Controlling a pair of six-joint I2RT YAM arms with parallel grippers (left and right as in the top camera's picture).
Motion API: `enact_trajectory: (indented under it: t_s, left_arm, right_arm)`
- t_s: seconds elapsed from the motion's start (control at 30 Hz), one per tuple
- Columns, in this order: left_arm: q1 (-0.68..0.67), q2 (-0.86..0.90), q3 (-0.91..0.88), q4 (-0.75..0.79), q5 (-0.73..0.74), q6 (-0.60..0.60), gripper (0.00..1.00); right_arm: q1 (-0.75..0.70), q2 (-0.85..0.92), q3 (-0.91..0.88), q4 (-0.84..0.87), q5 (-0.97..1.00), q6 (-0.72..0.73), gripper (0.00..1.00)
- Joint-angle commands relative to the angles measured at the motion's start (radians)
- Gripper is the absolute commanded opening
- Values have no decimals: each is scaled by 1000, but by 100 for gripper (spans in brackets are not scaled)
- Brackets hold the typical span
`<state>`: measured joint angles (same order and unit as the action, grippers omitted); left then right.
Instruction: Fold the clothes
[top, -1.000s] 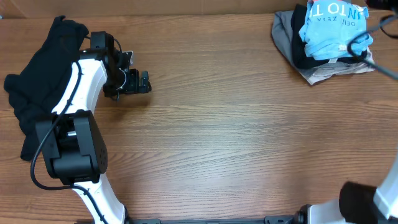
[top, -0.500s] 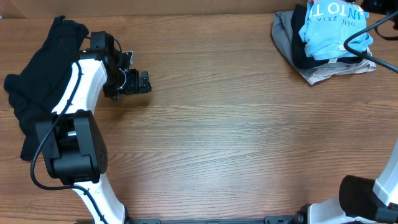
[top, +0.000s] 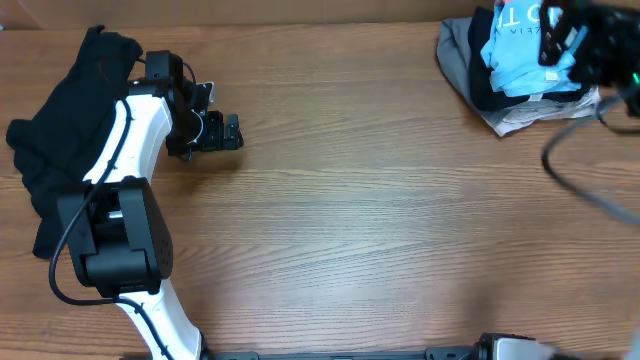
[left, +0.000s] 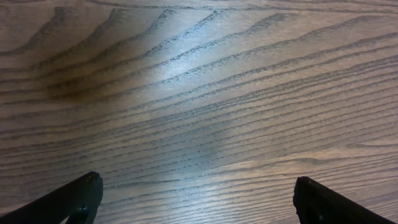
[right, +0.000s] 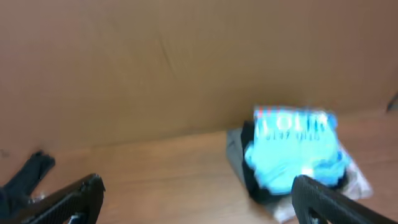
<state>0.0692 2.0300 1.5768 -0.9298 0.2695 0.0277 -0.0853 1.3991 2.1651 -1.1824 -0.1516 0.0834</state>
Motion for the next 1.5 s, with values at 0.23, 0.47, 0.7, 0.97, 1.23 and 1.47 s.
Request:
enact_trajectory:
  t_s: [0.23, 0.47, 0.7, 0.97, 1.23, 1.47]
  left_arm:
    - [-5, 5, -4, 0, 10, -8, 100]
    - [-5, 5, -4, 0, 10, -8, 100]
    - [-5, 5, -4, 0, 10, -8, 100]
    - [-5, 5, -4, 0, 10, -8, 100]
    - [-5, 5, -4, 0, 10, -8, 100]
    - [-5, 5, -4, 0, 10, -8, 100]
  right_arm:
    - [9, -515, -903, 540, 21, 232, 100]
    - [9, -873, -1503, 928, 31, 277, 100]
    - [24, -1127, -1851, 1028, 47, 240, 100]
    - [85, -1316, -2027, 1051, 43, 123, 100]
    - [85, -1397, -2114, 1066, -45, -44, 100]
    - [85, -1397, -2158, 1122, -52, -46, 100]
